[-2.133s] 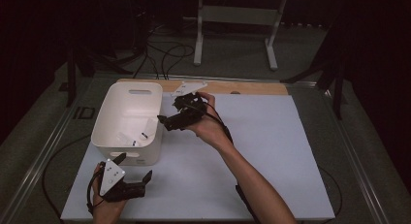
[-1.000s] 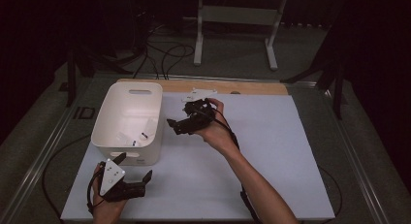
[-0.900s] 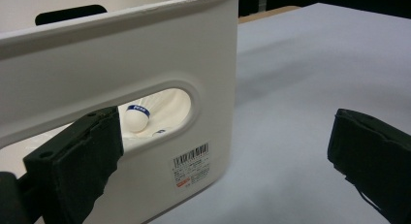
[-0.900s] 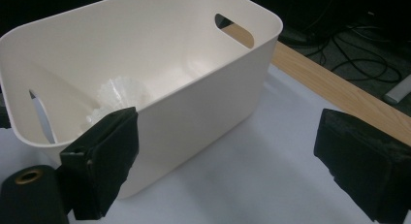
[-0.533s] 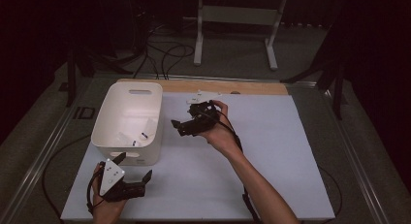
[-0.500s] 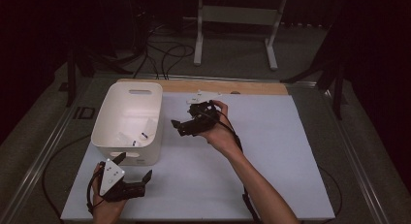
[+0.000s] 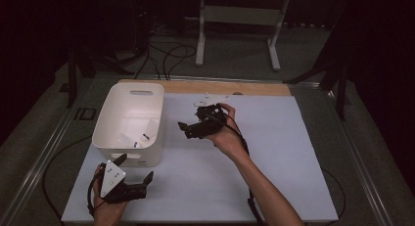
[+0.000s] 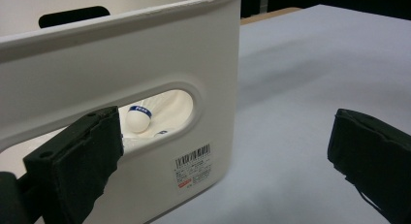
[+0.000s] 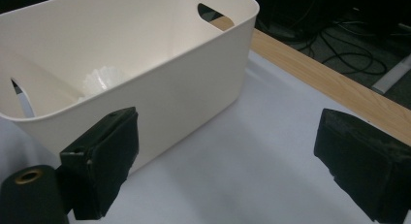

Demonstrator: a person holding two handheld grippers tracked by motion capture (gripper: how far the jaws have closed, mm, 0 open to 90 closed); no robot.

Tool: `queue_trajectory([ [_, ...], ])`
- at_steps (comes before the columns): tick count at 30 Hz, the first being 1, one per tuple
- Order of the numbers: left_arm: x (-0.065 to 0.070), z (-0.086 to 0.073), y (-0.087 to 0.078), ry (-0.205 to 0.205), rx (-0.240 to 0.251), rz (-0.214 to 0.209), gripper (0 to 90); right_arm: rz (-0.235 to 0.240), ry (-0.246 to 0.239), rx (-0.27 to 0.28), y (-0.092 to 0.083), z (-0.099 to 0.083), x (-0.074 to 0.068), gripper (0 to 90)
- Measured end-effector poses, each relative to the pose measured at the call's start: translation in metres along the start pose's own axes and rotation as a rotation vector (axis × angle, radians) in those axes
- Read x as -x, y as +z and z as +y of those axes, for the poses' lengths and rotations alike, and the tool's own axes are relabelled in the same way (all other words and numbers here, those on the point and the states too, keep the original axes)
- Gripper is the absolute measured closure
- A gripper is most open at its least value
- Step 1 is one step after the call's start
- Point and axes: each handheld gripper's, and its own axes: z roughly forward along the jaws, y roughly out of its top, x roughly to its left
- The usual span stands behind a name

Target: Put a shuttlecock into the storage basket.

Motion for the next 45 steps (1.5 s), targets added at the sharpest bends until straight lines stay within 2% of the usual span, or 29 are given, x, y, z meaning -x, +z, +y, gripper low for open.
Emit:
queue_trajectory([
  [10,-0.001,0.000,-0.001,-0.001,0.003,0.004,0.2,-0.019,-0.002,0.003,-0.004,-0.006,0.002,8.9],
  [32,-0.002,0.000,-0.002,-0.008,0.011,0.018,0.2,-0.041,0.037,0.011,-0.016,-0.027,0.011,8.9],
  [45,-0.004,0.000,-0.003,-0.015,0.019,0.028,0.2,-0.080,0.054,0.035,-0.031,-0.042,0.016,8.9],
])
